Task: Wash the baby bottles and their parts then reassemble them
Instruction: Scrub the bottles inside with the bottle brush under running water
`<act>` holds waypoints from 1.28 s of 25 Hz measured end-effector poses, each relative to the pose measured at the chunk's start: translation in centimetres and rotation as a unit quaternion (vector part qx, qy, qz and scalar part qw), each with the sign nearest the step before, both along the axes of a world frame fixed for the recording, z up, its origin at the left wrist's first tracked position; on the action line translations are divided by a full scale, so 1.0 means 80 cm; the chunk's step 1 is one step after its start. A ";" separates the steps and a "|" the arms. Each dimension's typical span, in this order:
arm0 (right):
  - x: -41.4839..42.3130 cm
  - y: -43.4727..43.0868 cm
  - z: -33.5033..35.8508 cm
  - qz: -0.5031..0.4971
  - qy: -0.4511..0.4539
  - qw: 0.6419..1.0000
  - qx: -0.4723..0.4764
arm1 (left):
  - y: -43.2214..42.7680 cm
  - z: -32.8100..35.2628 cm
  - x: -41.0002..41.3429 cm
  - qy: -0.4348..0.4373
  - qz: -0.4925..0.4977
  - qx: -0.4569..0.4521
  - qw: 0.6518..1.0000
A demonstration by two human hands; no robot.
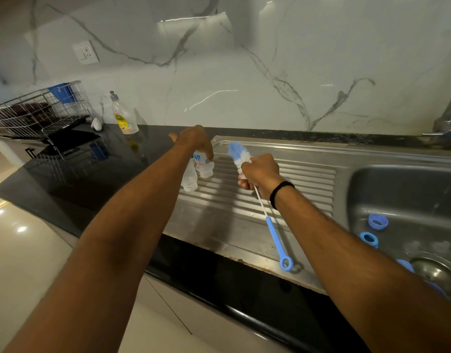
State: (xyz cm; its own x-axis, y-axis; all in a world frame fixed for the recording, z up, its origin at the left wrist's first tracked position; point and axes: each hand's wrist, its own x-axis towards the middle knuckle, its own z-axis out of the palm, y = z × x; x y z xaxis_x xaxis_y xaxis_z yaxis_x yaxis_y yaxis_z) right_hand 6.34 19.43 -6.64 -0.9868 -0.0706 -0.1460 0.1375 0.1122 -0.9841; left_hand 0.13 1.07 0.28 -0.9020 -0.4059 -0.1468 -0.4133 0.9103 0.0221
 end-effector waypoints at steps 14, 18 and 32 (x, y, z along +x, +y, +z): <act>0.004 0.013 -0.008 -0.001 -0.014 1.000 -0.004 | 0.010 -0.003 0.009 0.026 0.015 -0.021 0.999; 0.005 0.013 -0.008 -0.002 -0.016 1.000 -0.004 | 0.012 -0.004 0.011 0.011 0.018 -0.024 1.000; 0.015 0.027 0.000 -0.002 -0.010 1.000 -0.009 | 0.029 0.009 0.029 0.100 0.023 0.017 0.995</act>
